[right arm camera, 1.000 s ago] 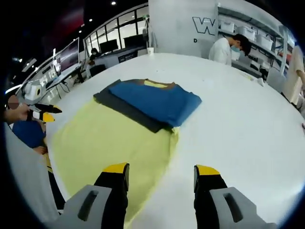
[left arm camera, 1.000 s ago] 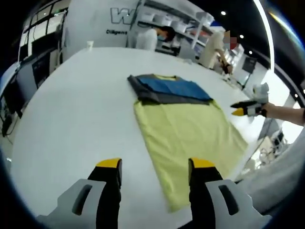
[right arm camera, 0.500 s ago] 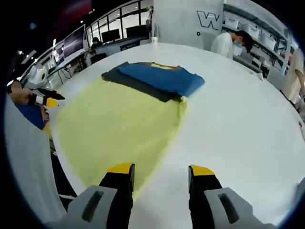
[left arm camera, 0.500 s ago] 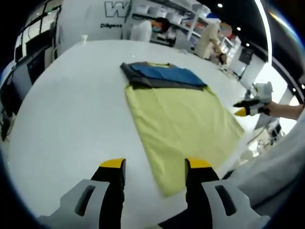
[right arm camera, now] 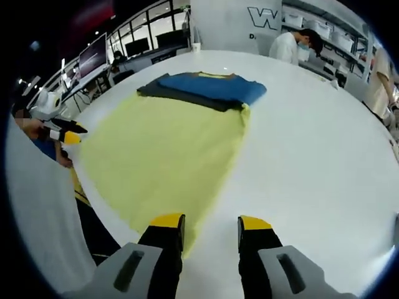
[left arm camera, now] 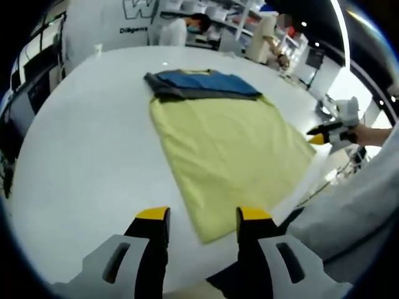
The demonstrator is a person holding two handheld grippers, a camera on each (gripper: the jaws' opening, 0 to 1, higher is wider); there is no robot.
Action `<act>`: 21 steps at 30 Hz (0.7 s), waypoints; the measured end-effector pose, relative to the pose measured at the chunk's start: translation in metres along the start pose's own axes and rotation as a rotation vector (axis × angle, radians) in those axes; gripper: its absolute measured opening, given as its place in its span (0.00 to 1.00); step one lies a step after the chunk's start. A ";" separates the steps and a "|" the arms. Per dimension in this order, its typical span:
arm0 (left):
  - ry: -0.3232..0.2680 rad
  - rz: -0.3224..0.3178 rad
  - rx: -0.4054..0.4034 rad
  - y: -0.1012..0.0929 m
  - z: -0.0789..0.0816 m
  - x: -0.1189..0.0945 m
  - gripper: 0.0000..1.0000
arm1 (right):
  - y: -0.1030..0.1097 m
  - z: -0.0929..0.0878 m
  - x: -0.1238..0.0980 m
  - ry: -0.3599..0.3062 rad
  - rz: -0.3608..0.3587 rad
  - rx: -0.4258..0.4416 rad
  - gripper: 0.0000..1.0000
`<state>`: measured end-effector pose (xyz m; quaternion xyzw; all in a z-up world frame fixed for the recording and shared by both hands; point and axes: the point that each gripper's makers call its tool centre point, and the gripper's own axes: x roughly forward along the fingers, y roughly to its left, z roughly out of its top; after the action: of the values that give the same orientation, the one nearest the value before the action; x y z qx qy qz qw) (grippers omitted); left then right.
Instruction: Fold the garment on the visible template until the final outline fits inside the template.
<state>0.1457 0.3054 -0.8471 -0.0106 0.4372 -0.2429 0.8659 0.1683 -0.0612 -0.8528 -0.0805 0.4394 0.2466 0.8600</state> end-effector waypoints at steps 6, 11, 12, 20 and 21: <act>0.013 0.000 -0.029 -0.004 -0.011 0.000 0.23 | 0.006 -0.012 -0.005 0.008 -0.003 0.023 0.26; 0.005 0.016 -0.051 -0.003 -0.010 -0.001 0.20 | 0.010 -0.013 -0.008 -0.004 0.002 0.051 0.11; 0.007 0.016 -0.059 -0.003 -0.011 -0.002 0.19 | 0.012 -0.013 -0.009 -0.003 0.009 0.051 0.06; 0.005 0.011 -0.085 -0.002 -0.016 -0.005 0.11 | 0.015 -0.019 -0.007 0.010 0.016 0.062 0.00; 0.008 0.004 -0.088 -0.002 -0.016 -0.005 0.11 | 0.018 -0.020 -0.007 0.010 0.017 0.058 0.00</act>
<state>0.1301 0.3094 -0.8528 -0.0470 0.4510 -0.2218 0.8633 0.1420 -0.0553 -0.8575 -0.0530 0.4513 0.2409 0.8576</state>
